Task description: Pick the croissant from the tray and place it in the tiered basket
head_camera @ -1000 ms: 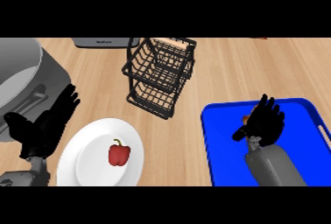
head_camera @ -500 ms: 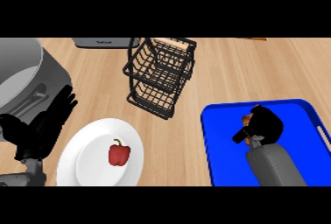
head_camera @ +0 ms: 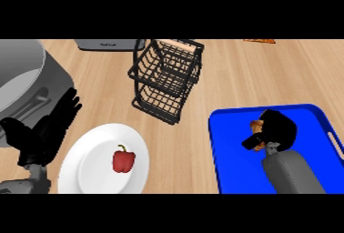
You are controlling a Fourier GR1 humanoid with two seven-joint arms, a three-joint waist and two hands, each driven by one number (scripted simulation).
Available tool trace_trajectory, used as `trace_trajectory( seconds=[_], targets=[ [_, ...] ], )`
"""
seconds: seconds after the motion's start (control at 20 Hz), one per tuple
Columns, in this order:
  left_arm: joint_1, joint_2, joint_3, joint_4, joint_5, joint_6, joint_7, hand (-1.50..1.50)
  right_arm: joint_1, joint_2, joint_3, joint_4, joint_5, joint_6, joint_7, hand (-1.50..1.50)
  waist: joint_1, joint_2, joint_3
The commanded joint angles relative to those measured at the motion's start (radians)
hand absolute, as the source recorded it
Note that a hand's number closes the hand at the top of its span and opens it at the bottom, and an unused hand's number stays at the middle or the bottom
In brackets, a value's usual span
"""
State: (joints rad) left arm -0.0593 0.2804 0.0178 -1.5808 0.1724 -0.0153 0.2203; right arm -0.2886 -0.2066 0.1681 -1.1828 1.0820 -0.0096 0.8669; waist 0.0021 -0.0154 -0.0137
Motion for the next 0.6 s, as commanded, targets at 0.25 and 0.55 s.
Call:
trace_trajectory(
  seconds=[0.25, 0.55],
  targets=[
    [0.005, 0.007, 0.030, 0.004, 0.006, -0.007, -0.008, 0.00, 0.197, -0.274, 0.040, -0.199, -0.101, 0.005, -0.517, 1.50, -0.015, 0.012, 0.014],
    [0.006, -0.016, 0.014, 0.000, -0.019, 0.015, -0.009, 0.00, 0.235, -0.240, -0.049, -0.426, -0.163, -0.219, -0.580, 1.50, -0.028, 0.008, 0.014]
  ],
)
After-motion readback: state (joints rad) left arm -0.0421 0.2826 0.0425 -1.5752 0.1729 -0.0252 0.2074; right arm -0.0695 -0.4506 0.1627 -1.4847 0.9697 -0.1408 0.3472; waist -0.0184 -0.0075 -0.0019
